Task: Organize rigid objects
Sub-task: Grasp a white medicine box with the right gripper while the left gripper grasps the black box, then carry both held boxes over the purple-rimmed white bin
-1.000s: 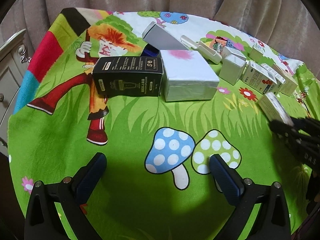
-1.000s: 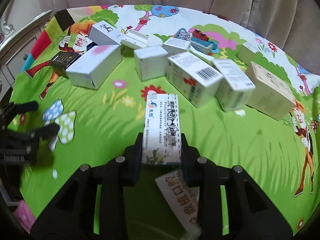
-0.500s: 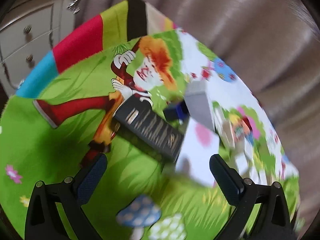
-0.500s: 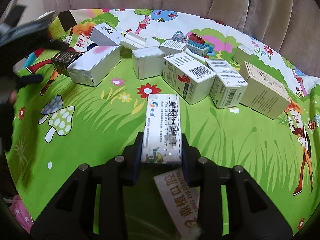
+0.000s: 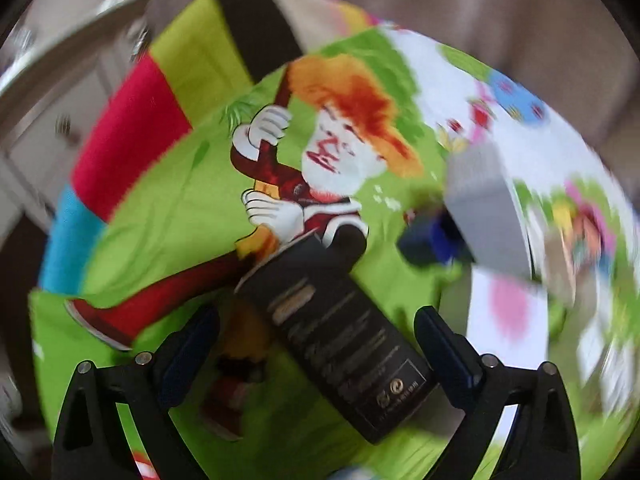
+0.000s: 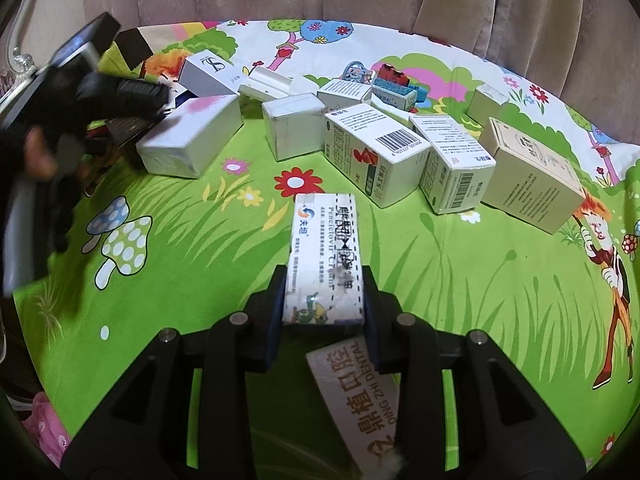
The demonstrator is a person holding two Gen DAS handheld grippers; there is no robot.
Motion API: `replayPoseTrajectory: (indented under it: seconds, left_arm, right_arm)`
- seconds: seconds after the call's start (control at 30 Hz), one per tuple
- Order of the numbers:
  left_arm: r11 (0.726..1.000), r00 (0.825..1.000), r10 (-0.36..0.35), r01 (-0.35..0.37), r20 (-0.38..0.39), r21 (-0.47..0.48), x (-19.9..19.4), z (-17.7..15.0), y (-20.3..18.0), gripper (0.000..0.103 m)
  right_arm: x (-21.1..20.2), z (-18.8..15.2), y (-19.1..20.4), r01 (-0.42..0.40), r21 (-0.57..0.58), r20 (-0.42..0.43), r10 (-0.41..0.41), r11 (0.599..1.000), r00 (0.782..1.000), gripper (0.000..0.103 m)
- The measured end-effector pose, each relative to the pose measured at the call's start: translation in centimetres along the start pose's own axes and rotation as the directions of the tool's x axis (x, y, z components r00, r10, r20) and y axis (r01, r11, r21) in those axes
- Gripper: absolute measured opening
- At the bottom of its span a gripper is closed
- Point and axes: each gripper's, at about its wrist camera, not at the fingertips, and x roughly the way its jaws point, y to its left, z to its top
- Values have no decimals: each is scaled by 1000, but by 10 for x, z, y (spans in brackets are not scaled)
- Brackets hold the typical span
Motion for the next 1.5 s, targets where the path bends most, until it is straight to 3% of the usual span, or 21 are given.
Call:
replayPoseTrajectory:
  seconds: [0.1,0.17,0.27,0.57,0.6,0.67,0.7,0.73,0.87,1.03,1.17,1.3,1.37,1.43,1.5]
  left_arm:
    - [998,999,-34,34,-4,59,-7,-19,20,99]
    - [991,992,-123,123,-1,53,-11,-29,36,99]
    - [963,965,-262,259,25,77,-17,-38,54,99]
    - [959,966,-249,236,67,154,-9,-27,28,98]
    - [961,968,-241,227,74,158,-5,-24,23,94]
    - [968,977,-203,191,66,164,2,-22,16,52]
    - [971,981,-184,170,68,165,4,-23,14,40]
    - [974,983,-165,149,85,169,1,-24,14,40]
    - [957,966,-243,224,84,185,-21,-48,24,40]
    - [879,924,-370,316,93,356,-61,-102,24,40]
    - [827,918,-388,307,83,471,-66,-119,-3,40]
    - [810,922,-382,301,63,504,-61,-120,-22,41]
    - [804,922,-383,304,55,511,-60,-120,-26,42]
    - [815,925,-377,305,52,492,-56,-116,-24,52]
    - [828,924,-380,319,42,460,-54,-113,-19,56]
  right_arm:
    - [0,0,-1,2,0,1,-2,1000,1000,39]
    - [0,0,0,6,-1,2,-6,1000,1000,39]
    - [0,-1,1,15,-3,9,-15,1000,1000,39]
    - [0,-1,0,17,3,11,-17,1000,1000,40]
    - [0,-1,0,17,4,11,-17,1000,1000,40]
    - [0,-1,0,17,5,12,-17,1000,1000,41]
    - [0,0,0,17,6,12,-17,1000,1000,41]
    - [0,0,0,17,7,12,-17,1000,1000,41]
    - [0,0,-1,15,10,12,-15,1000,1000,41]
    - [0,0,-1,13,13,13,-13,1000,1000,41]
    - [0,0,-1,13,11,13,-14,1000,1000,41]
    - [0,0,-2,14,12,13,-14,1000,1000,42]
    - [1,0,-3,17,19,12,-17,1000,1000,47]
    - [1,0,-4,21,28,9,-21,999,1000,53]
    - [2,1,-3,27,25,10,-28,999,1000,57]
